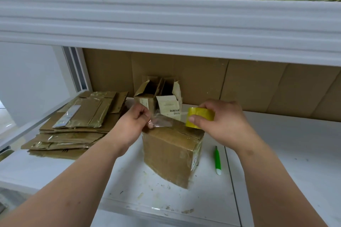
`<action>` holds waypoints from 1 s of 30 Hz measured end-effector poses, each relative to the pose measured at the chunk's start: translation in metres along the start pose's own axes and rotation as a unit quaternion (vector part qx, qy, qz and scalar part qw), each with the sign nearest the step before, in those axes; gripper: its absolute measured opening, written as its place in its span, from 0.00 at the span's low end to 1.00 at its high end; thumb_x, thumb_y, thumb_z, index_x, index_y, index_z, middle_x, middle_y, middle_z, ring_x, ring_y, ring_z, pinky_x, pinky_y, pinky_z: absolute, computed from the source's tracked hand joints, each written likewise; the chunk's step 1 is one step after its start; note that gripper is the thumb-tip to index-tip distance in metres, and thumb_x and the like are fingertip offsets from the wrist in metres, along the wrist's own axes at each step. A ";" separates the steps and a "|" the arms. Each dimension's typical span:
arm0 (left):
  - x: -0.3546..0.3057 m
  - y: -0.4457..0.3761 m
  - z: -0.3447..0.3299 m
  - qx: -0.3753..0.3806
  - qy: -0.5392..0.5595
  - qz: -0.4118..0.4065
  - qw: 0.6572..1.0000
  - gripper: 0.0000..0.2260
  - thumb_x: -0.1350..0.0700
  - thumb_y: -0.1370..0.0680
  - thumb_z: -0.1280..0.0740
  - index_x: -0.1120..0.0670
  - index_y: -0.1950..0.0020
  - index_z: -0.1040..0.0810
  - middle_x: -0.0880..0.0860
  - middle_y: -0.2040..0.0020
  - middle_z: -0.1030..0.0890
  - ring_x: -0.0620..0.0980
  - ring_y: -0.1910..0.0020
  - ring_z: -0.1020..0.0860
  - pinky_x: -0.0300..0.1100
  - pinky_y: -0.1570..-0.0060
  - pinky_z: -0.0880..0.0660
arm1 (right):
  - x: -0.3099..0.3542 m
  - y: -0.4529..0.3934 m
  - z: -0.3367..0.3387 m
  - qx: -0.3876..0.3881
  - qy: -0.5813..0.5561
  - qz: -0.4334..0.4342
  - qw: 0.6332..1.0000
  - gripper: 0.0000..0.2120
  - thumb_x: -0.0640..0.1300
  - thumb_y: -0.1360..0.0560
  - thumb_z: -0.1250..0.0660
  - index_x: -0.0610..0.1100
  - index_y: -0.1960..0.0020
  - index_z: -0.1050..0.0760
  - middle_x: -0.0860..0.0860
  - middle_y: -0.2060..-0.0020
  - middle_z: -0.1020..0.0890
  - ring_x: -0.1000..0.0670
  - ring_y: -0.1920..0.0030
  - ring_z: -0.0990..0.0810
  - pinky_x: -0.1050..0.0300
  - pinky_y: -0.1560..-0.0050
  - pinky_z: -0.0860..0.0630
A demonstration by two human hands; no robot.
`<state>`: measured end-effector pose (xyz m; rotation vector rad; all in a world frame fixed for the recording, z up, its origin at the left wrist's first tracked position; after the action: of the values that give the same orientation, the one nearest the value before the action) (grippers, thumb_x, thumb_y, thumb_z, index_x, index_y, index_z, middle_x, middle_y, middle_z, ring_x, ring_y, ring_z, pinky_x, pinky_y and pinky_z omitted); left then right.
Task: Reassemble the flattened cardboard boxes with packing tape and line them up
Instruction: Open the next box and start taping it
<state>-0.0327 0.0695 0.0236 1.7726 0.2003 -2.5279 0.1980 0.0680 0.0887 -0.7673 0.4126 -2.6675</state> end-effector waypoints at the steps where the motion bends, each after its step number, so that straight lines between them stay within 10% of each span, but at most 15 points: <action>1: 0.002 -0.001 -0.002 0.002 0.012 -0.001 1.000 0.06 0.55 0.16 0.40 0.54 0.49 0.26 0.55 0.58 0.18 0.55 0.45 0.19 0.58 0.34 0.30 | 0.000 -0.001 0.002 -0.006 -0.006 -0.003 1.000 0.13 0.61 0.26 0.33 0.53 0.51 0.22 0.58 0.62 0.24 0.48 0.52 0.22 0.53 0.44 0.29; 15: 0.014 -0.024 0.008 0.044 0.147 0.073 0.985 0.09 0.67 0.17 0.45 0.64 0.40 0.28 0.57 0.68 0.25 0.56 0.46 0.16 0.57 0.34 0.29 | 0.010 0.006 0.005 0.116 -0.067 -0.026 0.991 0.08 0.52 0.23 0.33 0.49 0.57 0.26 0.54 0.62 0.24 0.52 0.59 0.26 0.56 0.61 0.34; 30: 0.008 -0.033 -0.002 0.027 0.089 0.111 0.989 0.09 0.66 0.18 0.45 0.56 0.52 0.28 0.53 0.69 0.21 0.54 0.55 0.14 0.50 0.55 0.24 | -0.023 0.053 0.032 -0.050 -0.138 -0.148 0.978 0.14 0.58 0.29 0.31 0.47 0.58 0.18 0.48 0.63 0.17 0.47 0.58 0.18 0.48 0.54 0.22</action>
<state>-0.0371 0.1033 0.0177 1.9225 -0.0587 -2.2442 0.2471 0.0231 0.0851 -1.3015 0.3880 -2.7631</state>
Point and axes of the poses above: each hand's wrist, its own y-axis away from the middle knuckle, its own z-axis out of the back of the hand, x = y × z, the point moved 6 cm from there along -y, towards the middle knuckle
